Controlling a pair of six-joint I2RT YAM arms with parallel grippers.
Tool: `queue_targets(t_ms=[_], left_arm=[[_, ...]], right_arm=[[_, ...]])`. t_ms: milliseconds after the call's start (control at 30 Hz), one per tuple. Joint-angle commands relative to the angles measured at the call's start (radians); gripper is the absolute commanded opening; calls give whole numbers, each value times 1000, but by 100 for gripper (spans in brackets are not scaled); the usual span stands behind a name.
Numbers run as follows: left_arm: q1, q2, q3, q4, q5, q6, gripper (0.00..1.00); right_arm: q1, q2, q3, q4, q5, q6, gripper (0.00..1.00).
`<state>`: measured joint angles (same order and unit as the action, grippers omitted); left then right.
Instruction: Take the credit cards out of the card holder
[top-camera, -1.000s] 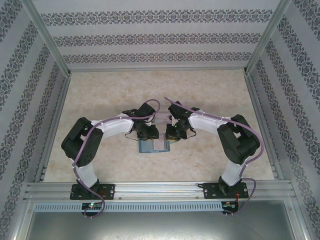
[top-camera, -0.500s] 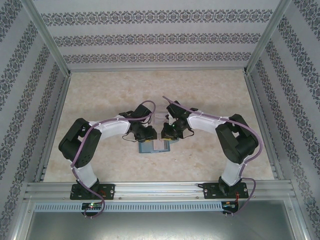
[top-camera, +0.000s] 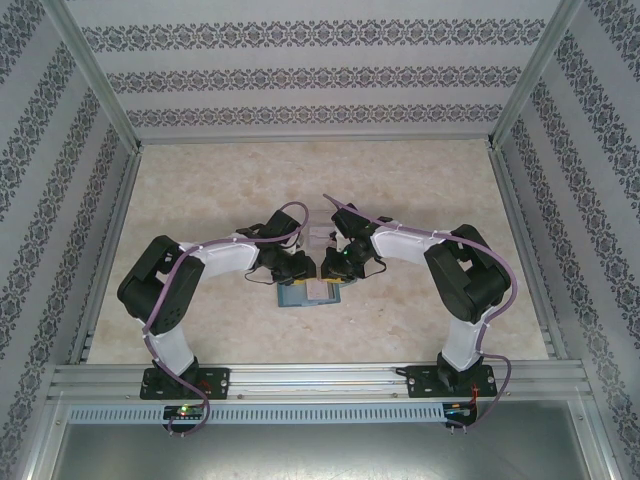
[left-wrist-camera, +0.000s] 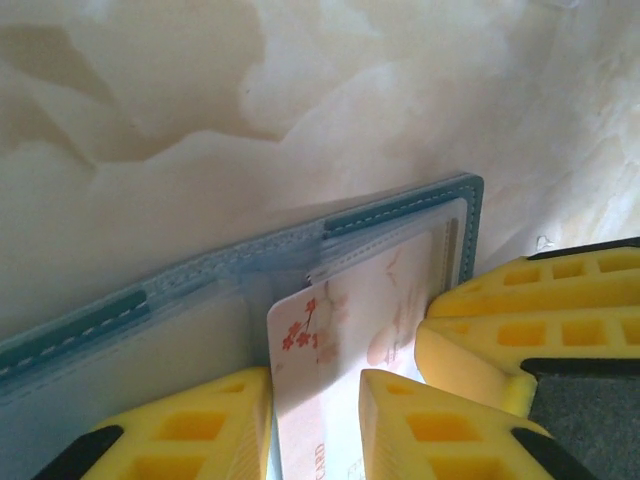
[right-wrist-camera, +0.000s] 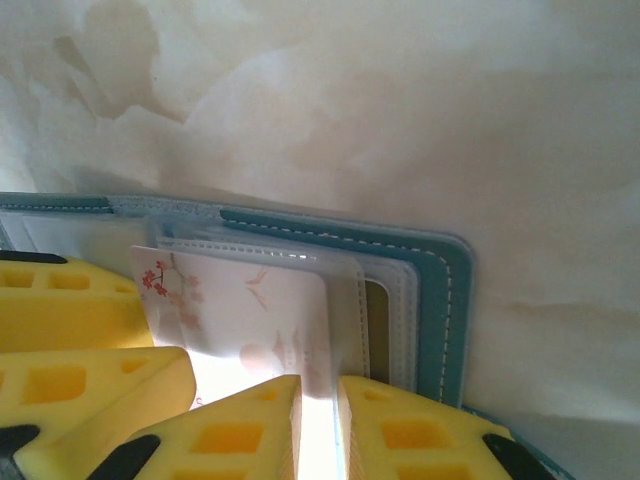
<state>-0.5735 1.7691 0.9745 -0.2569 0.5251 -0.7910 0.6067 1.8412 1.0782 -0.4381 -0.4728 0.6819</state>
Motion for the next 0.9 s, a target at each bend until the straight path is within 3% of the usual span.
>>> queue_targets(t_ms=[0,367,867], left_arm=[[14,13,-14,46,26,-14,25],[16,-21,-16,4,3,5,13],[44,-74,-16,-116,-44,71,13]], right_arm=[[7,14,-5,-20,20,1,18],[4,10,-7,-26,26,-2,19],[-12,2,-17,-37,46,-11,19]])
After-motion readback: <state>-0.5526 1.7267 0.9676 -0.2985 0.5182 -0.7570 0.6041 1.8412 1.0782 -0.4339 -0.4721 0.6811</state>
